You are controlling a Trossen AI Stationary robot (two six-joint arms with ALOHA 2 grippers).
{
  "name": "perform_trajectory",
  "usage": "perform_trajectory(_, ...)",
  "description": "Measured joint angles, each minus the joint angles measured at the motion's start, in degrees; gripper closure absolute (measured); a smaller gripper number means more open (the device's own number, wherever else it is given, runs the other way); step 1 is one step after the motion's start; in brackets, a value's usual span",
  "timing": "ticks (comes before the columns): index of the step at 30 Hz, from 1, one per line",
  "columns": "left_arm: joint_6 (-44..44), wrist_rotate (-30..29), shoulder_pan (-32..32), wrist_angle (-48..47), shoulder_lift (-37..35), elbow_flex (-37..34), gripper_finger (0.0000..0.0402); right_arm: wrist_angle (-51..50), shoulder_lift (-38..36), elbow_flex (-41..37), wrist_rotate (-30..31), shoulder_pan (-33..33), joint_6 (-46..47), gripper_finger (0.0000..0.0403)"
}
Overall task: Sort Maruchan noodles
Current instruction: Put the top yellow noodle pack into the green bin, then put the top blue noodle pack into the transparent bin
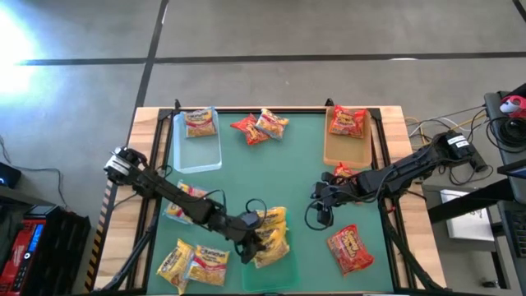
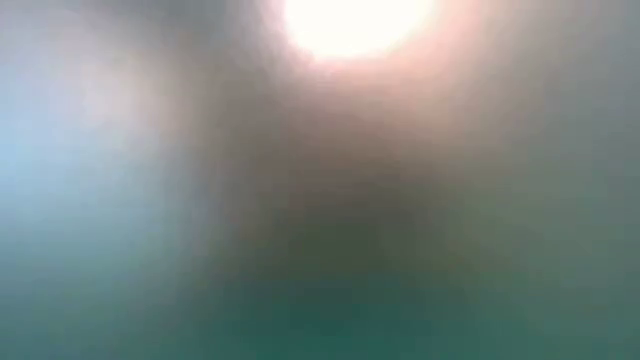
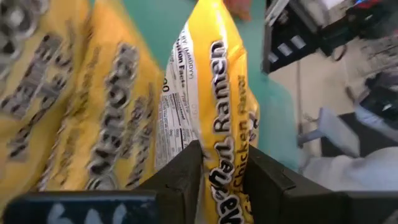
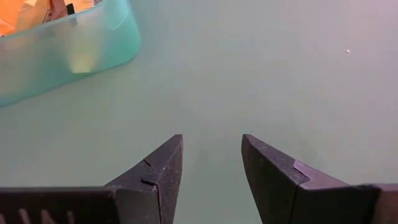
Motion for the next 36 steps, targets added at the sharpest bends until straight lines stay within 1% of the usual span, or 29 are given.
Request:
perform_trajectory(4, 0.2, 0.1, 0.0, -1.4, -0.3, 1.0, 0.0276, 0.1, 0.0, 0.0, 0.0, 0.0, 0.6, 0.0248)
perform_trajectory(7, 2.9, 0.3, 0.0, -3.2, -0.6, 2.5, 0.0248, 0.0, 0.0, 0.0, 0.0, 0.0, 0.6, 0.0248)
perform_trajectory(10, 6.8, 0.3, 0.1, -9.7, -0.9, 5.8, 0.0227, -0.3, 0.0, 0.0, -0.3, 0.0, 0.6, 0.0248)
perform_trajectory(12, 8.8, -1.1, 0.3, -16.8, -0.9, 8.9, 0.0218, -0.8, 0.0, 0.3, -0.5, -0.2, 0.5, 0.0248)
perform_trajectory(14, 10.4, -5.3, 0.6, -23.1, -0.9, 12.4, 0.0214, -3.5, 0.0, 1.7, -0.6, -1.0, 0.0, 0.0248)
perform_trajectory(17, 12.6, -16.1, 1.2, -32.3, -0.9, 17.0, 0.0213, -8.9, 0.0, 5.2, 0.0, -3.6, -0.8, 0.0248)
perform_trajectory(19, 15.3, -23.5, 1.5, -34.5, -0.9, 18.2, 0.0213, -10.5, 0.0, 7.5, 0.1, -5.8, -4.3, 0.0248)
perform_trajectory(20, 16.6, -26.6, 1.7, -34.1, -0.9, 18.3, 0.0213, -10.3, 0.0, 8.4, 0.1, -6.9, -6.4, 0.0248)
perform_trajectory(21, 17.5, -28.3, 1.9, -33.5, -0.9, 18.2, 0.0213, -9.9, 0.0, 9.2, 0.5, -8.2, -8.6, 0.0248)
perform_trajectory(22, 18.2, -28.5, 2.3, -32.0, -0.9, 17.6, 0.0213, -9.8, 0.0, 10.0, 1.3, -9.5, -10.5, 0.0248)
perform_trajectory(25, 18.4, -29.0, 3.3, -29.0, -0.9, 15.2, 0.0213, -8.5, 0.0, 11.2, 7.4, -13.5, -16.4, 0.0248)
perform_trajectory(27, 18.7, -31.9, 3.8, -27.4, -0.9, 13.9, 0.0214, -5.3, 0.0, 11.2, 11.0, -16.4, -20.1, 0.0248)
perform_trajectory(28, 18.9, -33.2, 4.1, -26.2, -0.9, 13.1, 0.0215, -2.9, 0.0, 11.1, 11.5, -18.1, -21.8, 0.0248)
perform_trajectory(31, 19.0, -34.7, 5.2, -22.9, -1.0, 10.5, 0.0219, 4.3, 0.5, 10.8, 10.3, -22.7, -25.3, 0.0248)
perform_trajectory(36, 18.3, -34.2, 6.7, -11.2, -1.0, 3.5, 0.0221, 12.9, 2.9, 10.7, 3.8, -30.4, -27.1, 0.0248)
